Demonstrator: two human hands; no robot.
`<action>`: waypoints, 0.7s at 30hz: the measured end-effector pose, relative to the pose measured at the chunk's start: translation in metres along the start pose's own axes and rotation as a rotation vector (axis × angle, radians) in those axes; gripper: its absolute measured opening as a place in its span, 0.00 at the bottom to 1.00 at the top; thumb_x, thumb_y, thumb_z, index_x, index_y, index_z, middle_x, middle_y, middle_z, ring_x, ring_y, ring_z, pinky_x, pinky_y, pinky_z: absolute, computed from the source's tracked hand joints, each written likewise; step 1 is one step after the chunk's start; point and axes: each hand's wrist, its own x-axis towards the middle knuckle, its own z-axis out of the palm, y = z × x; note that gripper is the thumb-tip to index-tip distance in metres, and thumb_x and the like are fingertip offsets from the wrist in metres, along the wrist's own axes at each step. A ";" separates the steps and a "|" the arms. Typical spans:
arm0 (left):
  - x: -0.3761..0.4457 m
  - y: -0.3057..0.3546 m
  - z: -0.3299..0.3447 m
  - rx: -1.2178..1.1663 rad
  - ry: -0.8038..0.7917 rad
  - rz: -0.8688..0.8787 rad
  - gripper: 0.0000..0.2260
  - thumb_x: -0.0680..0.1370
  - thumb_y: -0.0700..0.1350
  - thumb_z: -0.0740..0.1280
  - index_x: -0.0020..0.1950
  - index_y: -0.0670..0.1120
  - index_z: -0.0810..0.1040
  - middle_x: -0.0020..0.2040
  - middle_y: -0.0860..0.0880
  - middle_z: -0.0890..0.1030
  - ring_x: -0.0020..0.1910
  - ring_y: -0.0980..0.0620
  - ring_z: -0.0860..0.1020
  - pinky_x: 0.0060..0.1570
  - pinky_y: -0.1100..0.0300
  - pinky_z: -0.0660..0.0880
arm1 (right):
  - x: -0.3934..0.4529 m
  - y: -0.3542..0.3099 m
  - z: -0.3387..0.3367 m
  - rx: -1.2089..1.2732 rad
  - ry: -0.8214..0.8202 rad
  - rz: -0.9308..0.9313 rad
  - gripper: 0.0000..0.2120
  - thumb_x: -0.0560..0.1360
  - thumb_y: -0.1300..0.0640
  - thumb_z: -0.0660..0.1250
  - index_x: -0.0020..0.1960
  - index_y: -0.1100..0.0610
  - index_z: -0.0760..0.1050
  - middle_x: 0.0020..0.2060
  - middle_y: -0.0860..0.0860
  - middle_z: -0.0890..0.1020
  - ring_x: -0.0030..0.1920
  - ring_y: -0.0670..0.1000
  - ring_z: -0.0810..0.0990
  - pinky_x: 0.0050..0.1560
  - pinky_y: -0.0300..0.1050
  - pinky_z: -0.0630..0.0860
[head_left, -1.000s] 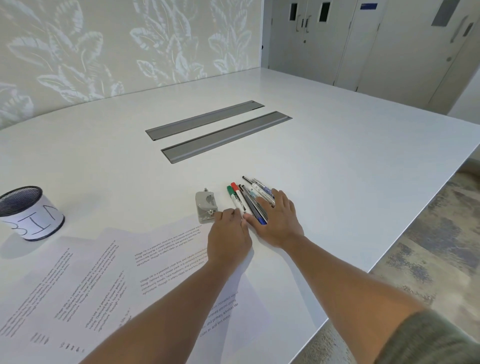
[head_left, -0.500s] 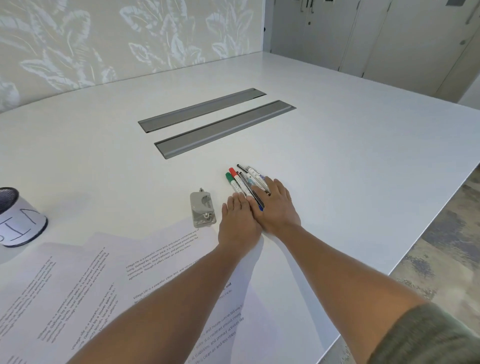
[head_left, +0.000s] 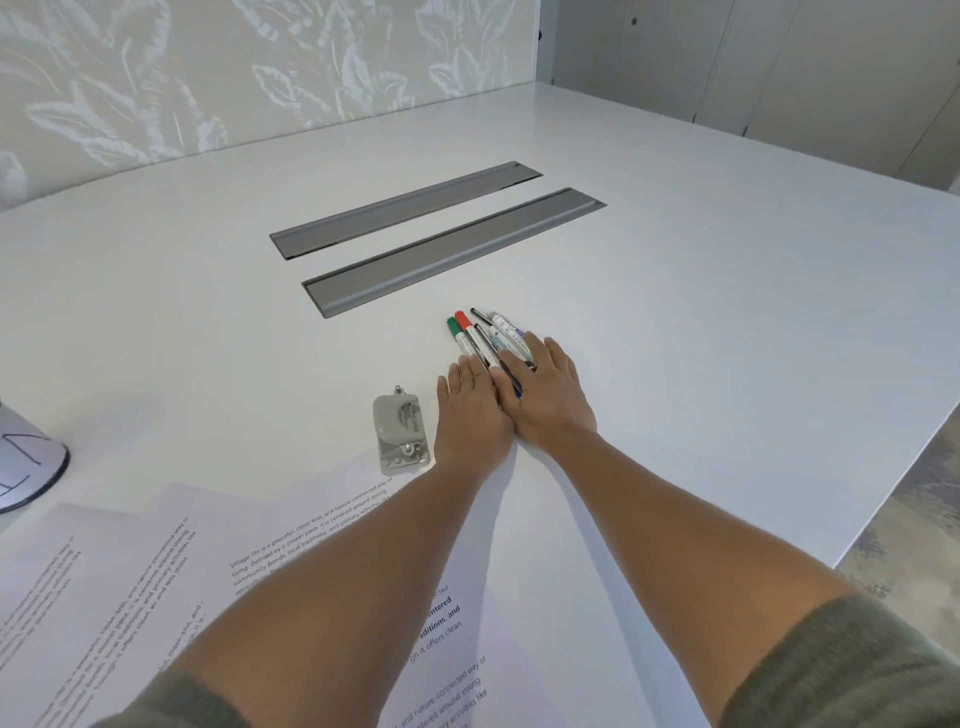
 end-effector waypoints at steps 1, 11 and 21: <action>0.004 0.000 0.001 -0.025 0.016 -0.009 0.25 0.84 0.44 0.47 0.80 0.38 0.47 0.81 0.41 0.51 0.81 0.45 0.47 0.79 0.51 0.42 | 0.004 0.000 0.000 0.016 -0.002 0.007 0.21 0.81 0.40 0.51 0.72 0.43 0.68 0.78 0.49 0.59 0.77 0.54 0.52 0.76 0.48 0.53; 0.041 -0.001 0.002 -0.079 0.102 -0.065 0.25 0.85 0.46 0.45 0.80 0.38 0.48 0.81 0.41 0.51 0.81 0.46 0.48 0.78 0.53 0.43 | 0.043 0.000 0.007 0.184 0.023 0.093 0.20 0.79 0.37 0.53 0.67 0.40 0.72 0.76 0.45 0.61 0.77 0.48 0.55 0.73 0.54 0.64; 0.083 -0.003 0.004 0.033 0.140 -0.111 0.28 0.85 0.54 0.43 0.80 0.38 0.50 0.81 0.39 0.53 0.80 0.44 0.52 0.78 0.51 0.47 | 0.080 -0.002 0.013 0.300 0.080 0.134 0.18 0.80 0.42 0.50 0.63 0.43 0.74 0.68 0.44 0.69 0.71 0.46 0.61 0.64 0.53 0.70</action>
